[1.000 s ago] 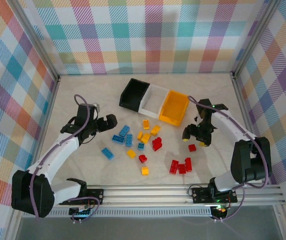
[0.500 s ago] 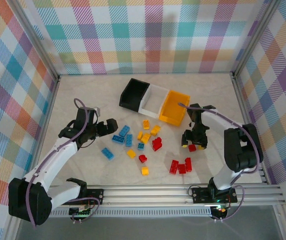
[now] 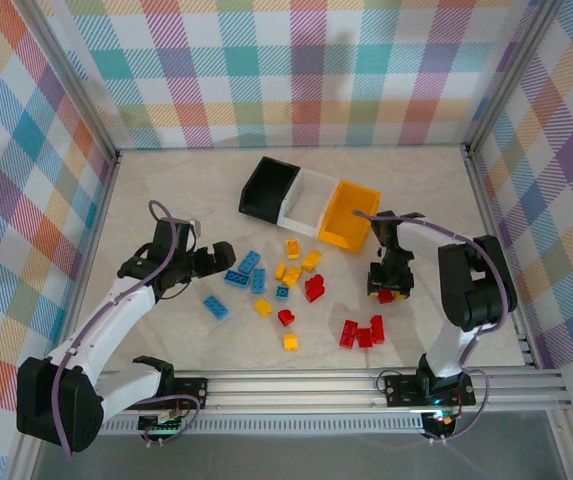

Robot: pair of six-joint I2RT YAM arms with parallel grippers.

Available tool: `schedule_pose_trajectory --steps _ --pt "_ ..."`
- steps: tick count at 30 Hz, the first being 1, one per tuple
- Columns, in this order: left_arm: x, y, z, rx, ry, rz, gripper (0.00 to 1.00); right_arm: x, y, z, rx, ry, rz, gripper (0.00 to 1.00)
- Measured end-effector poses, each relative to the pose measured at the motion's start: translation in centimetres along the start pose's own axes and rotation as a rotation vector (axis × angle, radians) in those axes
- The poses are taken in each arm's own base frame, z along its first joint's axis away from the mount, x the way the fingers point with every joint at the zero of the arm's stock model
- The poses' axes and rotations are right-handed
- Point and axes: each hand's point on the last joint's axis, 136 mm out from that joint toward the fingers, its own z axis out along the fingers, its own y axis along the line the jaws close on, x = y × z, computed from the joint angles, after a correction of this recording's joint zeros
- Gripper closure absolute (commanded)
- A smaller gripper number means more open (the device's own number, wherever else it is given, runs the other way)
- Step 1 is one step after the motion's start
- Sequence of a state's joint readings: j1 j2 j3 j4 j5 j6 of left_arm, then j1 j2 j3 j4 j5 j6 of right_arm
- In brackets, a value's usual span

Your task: Sort the legos into containers by color

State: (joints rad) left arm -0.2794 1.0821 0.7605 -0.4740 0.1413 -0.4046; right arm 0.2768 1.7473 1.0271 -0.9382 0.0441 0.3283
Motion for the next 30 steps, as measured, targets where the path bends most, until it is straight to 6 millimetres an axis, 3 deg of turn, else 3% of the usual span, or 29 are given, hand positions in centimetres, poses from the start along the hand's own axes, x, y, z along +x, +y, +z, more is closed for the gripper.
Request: schedule_pose_trajectory --steps 9,17,20,27,30 --pt "0.3 0.2 0.2 -0.005 0.008 -0.009 0.00 -0.2 0.2 0.0 -0.004 -0.005 -0.006 0.70" --pt "0.5 0.4 0.6 -0.014 0.023 -0.011 0.00 -0.3 0.3 -0.8 -0.004 -0.007 -0.007 0.74" --pt "0.5 0.4 0.6 -0.014 0.024 -0.015 0.00 -1.3 1.0 -3.6 -0.040 -0.065 -0.007 0.74" --pt "0.7 0.0 0.7 0.007 0.035 -0.043 0.00 -7.4 6.0 -15.7 -0.264 -0.345 -0.012 0.74" --pt "1.2 -0.5 1.0 0.014 0.058 -0.039 0.00 -10.1 7.9 -17.4 -0.321 -0.374 -0.014 0.74"
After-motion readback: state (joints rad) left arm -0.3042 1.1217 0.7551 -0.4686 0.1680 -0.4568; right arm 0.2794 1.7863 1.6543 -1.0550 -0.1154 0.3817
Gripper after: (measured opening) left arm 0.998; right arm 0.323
